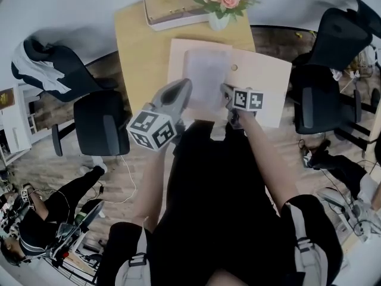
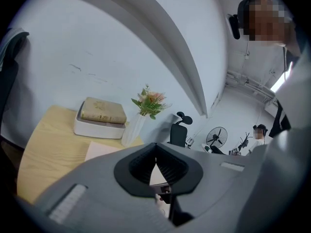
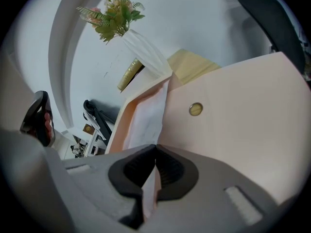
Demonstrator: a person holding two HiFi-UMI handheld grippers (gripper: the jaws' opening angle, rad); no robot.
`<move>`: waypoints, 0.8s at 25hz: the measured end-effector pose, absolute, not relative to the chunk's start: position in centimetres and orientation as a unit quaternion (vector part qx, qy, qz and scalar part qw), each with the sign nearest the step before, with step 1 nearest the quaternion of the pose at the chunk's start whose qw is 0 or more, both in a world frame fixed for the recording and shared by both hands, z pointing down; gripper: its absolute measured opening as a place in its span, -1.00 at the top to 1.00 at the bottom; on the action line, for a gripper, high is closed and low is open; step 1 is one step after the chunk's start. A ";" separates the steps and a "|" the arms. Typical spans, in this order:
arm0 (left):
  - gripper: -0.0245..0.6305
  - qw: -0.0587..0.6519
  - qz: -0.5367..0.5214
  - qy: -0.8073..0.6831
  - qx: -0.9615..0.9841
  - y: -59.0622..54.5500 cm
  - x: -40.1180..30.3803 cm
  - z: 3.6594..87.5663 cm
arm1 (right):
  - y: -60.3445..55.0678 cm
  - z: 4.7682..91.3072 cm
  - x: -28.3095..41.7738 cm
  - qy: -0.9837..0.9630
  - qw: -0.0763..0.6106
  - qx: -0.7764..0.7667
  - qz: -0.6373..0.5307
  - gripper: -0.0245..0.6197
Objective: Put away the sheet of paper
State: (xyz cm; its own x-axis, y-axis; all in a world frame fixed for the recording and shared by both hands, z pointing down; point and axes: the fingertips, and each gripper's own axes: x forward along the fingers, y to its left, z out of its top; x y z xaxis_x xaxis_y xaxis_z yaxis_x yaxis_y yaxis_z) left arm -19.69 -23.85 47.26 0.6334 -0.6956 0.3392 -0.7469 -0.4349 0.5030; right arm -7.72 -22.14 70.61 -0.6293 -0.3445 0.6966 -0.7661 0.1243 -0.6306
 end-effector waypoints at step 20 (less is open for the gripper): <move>0.89 0.324 0.052 -0.368 0.870 -25.3 -20.3 48.4 | -22.7 73.1 -8.6 -0.702 0.249 0.429 0.511 0.83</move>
State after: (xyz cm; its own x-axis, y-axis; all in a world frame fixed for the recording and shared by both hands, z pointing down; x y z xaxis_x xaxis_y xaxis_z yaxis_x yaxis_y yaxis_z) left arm -20.29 -25.26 48.39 0.7243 -0.6063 0.3284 -0.6733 -0.5191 0.5265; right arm -8.65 -22.71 73.12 -0.5084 -0.3483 0.7875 -0.8566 0.1108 -0.5040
